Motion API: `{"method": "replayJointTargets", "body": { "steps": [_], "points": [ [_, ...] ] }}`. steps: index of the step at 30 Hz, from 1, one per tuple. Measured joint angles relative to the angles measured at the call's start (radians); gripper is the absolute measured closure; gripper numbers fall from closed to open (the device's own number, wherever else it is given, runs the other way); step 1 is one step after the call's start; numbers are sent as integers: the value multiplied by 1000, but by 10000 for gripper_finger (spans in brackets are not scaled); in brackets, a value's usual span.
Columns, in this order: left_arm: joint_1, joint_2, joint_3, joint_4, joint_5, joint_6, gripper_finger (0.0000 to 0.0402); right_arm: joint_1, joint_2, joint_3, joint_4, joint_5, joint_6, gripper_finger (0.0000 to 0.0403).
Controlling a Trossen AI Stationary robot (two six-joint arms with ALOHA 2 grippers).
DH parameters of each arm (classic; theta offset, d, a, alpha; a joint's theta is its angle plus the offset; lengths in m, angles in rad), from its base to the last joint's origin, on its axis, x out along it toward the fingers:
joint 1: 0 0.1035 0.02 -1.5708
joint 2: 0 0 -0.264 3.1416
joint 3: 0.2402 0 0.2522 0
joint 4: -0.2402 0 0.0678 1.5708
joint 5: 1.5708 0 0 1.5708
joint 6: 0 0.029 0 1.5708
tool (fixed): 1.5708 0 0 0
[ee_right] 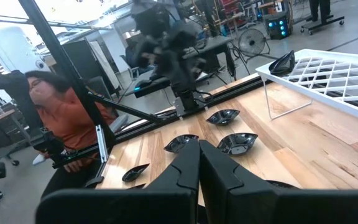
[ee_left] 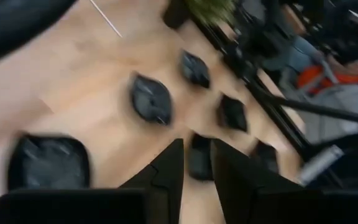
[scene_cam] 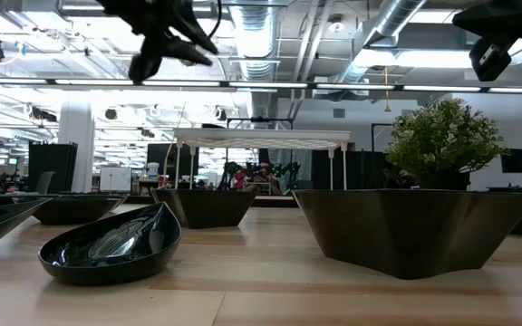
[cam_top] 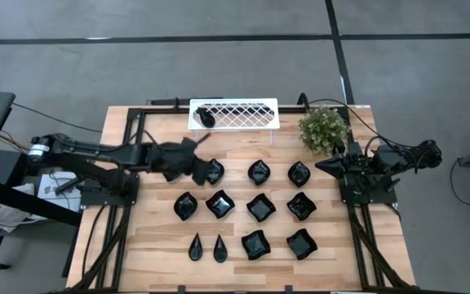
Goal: Pick & Place Mini shaped plates
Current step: Stack the left black drop shaped plate on top of the black drop shaped plates on the shelf
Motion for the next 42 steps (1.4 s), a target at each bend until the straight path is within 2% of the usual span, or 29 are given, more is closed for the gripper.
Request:
{"method": "replayJointTargets", "body": {
  "steps": [5, 17, 24, 30, 34, 42],
  "points": [
    [-107, 0, 0, -29, 2, -132, 325, 0, 0, 0, 0, 0, 0, 403],
    [-332, 0, 0, -92, 75, -652, 325, 0, 0, 0, 0, 0, 0, 403],
    [-458, 20, -1, -105, 47, -874, 325, 0, 0, 0, 0, 0, 0, 403],
    [-523, 107, -2, -103, 52, -995, 325, 0, 0, 0, 0, 0, 0, 403],
    [-562, 165, -2, -100, 96, -1057, 325, 0, 0, 0, 0, 0, 0, 403],
    [-645, 226, -2, -95, 106, -1156, 325, 0, 0, 0, 0, 0, 0, 403]
  ]
}}
